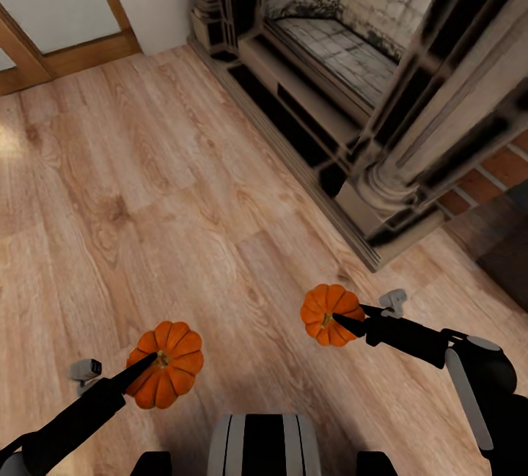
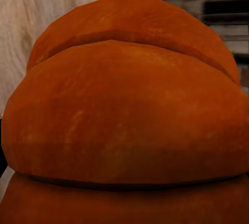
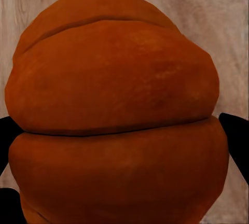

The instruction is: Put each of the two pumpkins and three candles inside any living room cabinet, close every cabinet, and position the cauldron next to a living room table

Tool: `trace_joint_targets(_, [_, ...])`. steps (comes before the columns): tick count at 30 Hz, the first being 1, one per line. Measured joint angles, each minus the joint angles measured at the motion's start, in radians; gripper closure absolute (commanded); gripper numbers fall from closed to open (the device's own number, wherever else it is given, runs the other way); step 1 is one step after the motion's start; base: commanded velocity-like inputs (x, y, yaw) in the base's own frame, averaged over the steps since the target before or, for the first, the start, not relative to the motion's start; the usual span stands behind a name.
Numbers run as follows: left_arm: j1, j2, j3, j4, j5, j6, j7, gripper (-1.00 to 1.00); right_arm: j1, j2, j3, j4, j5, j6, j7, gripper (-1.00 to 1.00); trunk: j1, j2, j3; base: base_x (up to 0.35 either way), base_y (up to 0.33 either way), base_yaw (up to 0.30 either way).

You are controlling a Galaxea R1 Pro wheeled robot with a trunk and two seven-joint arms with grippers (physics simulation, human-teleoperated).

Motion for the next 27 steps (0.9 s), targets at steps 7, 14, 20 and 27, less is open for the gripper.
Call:
trace_joint_targets(7, [0.0, -0.001, -0.012, 0.0, -0.004, 0.0, 0.023, 1.0, 0.0, 0.001, 0.0, 0.0, 0.002, -0.002, 0.0, 1.0, 0.0, 0.0, 0.006, -0.285, -0.088, -0.29])
trace_joint_targets(14, [-0.009, 0.0, -0.066, -0.006, 0.002, 0.013, 0.09, 1.0, -0.001, -0.003, 0.0, 0.0, 0.0, 0.0, 0.0, 1.0, -0.003, 0.001, 0.032, -0.044, -0.013, -0.284])
trace_joint_targets(20, [-0.016, -0.001, -0.111, -0.004, 0.013, 0.024, 0.159, 1.0, 0.011, -0.004, -0.01, 0.0, -0.006, 0.002, 0.002, 1.0, -0.006, 0.003, 0.058, -0.003, -0.001, -0.099])
trace_joint_targets(27, [-0.02, 0.001, -0.14, -0.001, 0.018, 0.021, 0.186, 1.0, 0.016, -0.004, -0.013, 0.0, -0.005, -0.005, 0.0, 1.0, -0.009, 0.004, 0.086, 0.0, 0.0, -0.011])
